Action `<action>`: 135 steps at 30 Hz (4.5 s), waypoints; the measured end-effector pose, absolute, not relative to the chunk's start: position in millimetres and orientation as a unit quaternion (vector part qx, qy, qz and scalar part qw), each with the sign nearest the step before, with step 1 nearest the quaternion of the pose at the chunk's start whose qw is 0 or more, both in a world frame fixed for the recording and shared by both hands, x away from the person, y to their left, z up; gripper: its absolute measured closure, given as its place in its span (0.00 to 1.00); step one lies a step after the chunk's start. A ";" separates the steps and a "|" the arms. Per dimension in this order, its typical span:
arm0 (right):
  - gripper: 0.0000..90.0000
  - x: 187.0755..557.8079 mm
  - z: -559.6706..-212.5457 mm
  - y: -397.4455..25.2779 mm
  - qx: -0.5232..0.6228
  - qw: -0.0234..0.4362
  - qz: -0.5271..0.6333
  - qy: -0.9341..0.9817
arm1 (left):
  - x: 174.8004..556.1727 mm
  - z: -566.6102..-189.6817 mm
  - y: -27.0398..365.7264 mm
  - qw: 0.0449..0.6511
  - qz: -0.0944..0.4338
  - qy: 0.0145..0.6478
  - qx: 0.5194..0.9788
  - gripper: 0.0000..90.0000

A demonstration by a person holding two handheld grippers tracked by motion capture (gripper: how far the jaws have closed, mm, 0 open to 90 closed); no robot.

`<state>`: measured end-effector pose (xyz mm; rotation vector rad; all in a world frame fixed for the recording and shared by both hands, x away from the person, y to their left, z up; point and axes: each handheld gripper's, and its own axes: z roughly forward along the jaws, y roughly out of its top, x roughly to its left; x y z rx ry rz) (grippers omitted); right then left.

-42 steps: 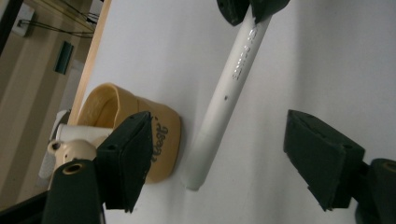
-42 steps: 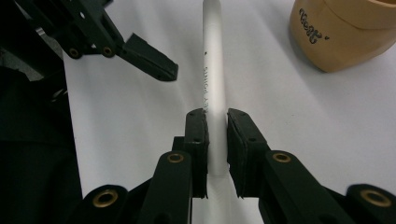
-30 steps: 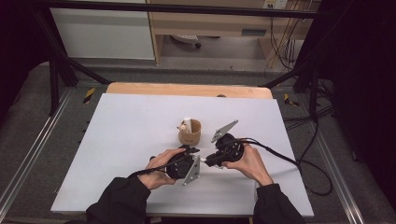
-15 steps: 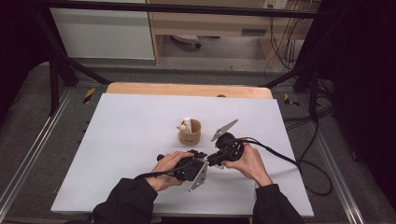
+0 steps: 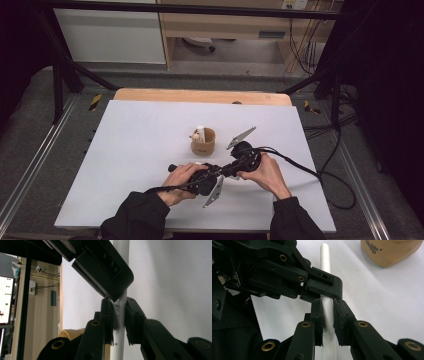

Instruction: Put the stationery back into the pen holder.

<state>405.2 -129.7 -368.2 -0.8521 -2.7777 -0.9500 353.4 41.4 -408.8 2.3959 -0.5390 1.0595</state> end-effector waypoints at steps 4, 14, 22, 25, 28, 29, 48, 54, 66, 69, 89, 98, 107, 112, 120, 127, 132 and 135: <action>0.86 404.9 -367.8 -130.8 -0.282 0.040 -0.316 -0.905 | 354.4 -408.1 42.5 0.235 0.383 -0.189 0.873 0.86; 0.54 400.2 -360.6 -151.5 -0.291 -0.001 -0.374 -0.881 | 360.1 -409.8 57.9 0.233 0.367 -0.144 0.889 0.86; 0.30 396.4 -368.4 -171.2 -0.306 -0.040 -0.396 -0.865 | 365.6 -413.3 72.8 0.241 0.348 -0.095 0.901 0.86; 0.22 394.5 -373.2 -177.9 -0.320 -0.050 -0.404 -0.856 | 368.3 -412.4 79.2 0.250 0.338 -0.065 0.905 0.86; 0.15 393.8 -379.1 -183.7 -0.330 -0.058 -0.405 -0.851 | 370.6 -410.8 84.1 0.262 0.330 -0.040 0.906 0.86; 0.14 392.9 -380.9 -185.2 -0.333 -0.062 -0.404 -0.850 | 371.3 -410.0 85.8 0.267 0.325 -0.028 0.907 0.86; 0.01 381.0 -419.3 -212.9 -0.377 -0.101 -0.427 -0.816 | 389.6 -381.2 106.1 0.391 0.247 0.165 0.871 0.86; 0.01 376.7 -425.5 -222.7 -0.377 -0.103 -0.435 -0.811 | 397.9 -369.6 107.2 0.426 0.235 0.209 0.848 0.86; 0.01 370.3 -432.4 -238.3 -0.379 -0.098 -0.438 -0.809 | 415.8 -350.4 101.9 0.471 0.219 0.264 0.812 0.86; 0.01 369.9 -433.4 -240.0 -0.382 -0.096 -0.439 -0.807 | 421.8 -344.2 98.7 0.481 0.217 0.275 0.803 0.86; 0.01 369.3 -433.0 -241.8 -0.373 -0.095 -0.440 -0.811 | 464.9 -339.9 62.7 0.494 0.221 0.307 0.783 0.86; 0.01 369.3 -433.6 -241.5 -0.370 -0.095 -0.439 -0.813 | 479.1 -356.8 55.7 0.485 0.221 0.312 0.786 0.86; 0.01 369.1 -434.5 -240.7 -0.368 -0.094 -0.438 -0.815 | 486.3 -370.0 53.6 0.477 0.211 0.320 0.791 0.86; 0.01 369.2 -434.9 -240.5 -0.368 -0.094 -0.436 -0.816 | 486.5 -378.5 55.8 0.473 0.201 0.322 0.795 0.86; 0.01 369.2 -435.4 -240.1 -0.367 -0.093 -0.434 -0.818 | 484.2 -386.6 57.1 0.476 0.195 0.319 0.796 0.86; 0.01 369.2 -436.3 -239.4 -0.366 -0.094 -0.430 -0.820 | 481.2 -388.0 60.5 0.470 0.195 0.318 0.800 0.86; 0.01 369.0 -436.2 -239.3 -0.365 -0.093 -0.428 -0.821 | 479.7 -393.0 63.6 0.464 0.192 0.322 0.802 0.86; 0.01 369.0 -436.2 -239.3 -0.365 -0.093 -0.428 -0.822 | 478.7 -395.8 65.4 0.465 0.192 0.323 0.802 0.86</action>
